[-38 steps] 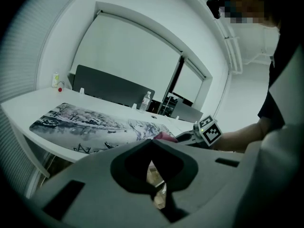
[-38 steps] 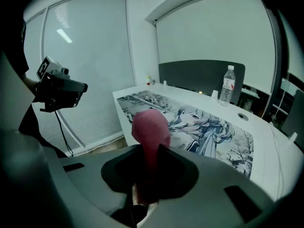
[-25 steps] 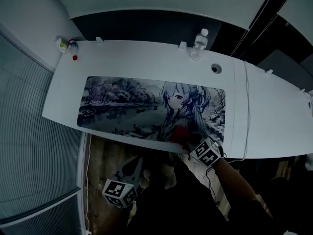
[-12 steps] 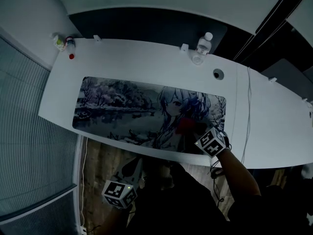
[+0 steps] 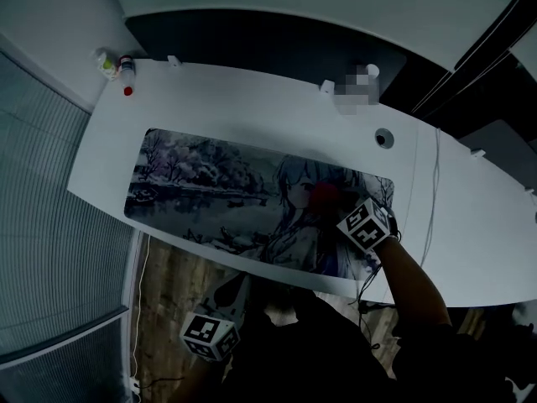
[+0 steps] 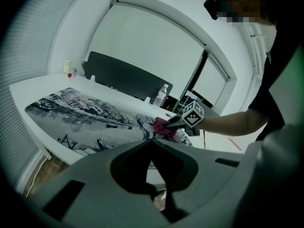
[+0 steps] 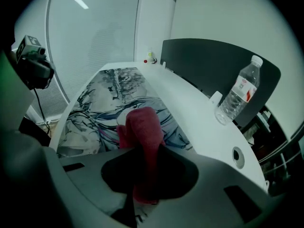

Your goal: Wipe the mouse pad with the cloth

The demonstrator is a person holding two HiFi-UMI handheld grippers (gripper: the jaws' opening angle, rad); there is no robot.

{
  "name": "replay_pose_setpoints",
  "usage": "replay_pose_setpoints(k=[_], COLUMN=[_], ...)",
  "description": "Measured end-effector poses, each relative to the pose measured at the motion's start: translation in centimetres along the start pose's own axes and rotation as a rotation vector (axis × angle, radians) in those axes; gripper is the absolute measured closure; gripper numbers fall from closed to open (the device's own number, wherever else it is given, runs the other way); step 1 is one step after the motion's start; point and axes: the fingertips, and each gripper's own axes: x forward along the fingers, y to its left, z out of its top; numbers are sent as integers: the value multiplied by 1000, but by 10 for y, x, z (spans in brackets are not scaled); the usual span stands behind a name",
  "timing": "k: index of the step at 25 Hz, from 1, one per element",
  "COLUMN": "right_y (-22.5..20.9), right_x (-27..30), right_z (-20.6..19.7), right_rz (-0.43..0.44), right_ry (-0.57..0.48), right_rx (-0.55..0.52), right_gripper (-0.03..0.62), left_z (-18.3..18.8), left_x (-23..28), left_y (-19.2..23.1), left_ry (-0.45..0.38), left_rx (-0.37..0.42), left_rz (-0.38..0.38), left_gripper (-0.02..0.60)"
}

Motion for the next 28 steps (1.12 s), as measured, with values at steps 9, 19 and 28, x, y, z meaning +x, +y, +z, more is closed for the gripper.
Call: replay_pose_setpoints(k=[9,19,28], right_y=[-36,-56,-55], right_x=[19,27,28], right_z=[19,32,32], right_rz=[-38,-81,-88], right_ry=[-1,6,17], right_rx=[25,35,33], right_gripper=[511,511,511], left_z=[7,7,3], left_x=[2,-9,-17], left_y=[2,3,4], left_ry=[-24,-41,-56], left_rx=[-14,-35,-38], left_rz=[45,81,87], left_gripper=[577,577,577])
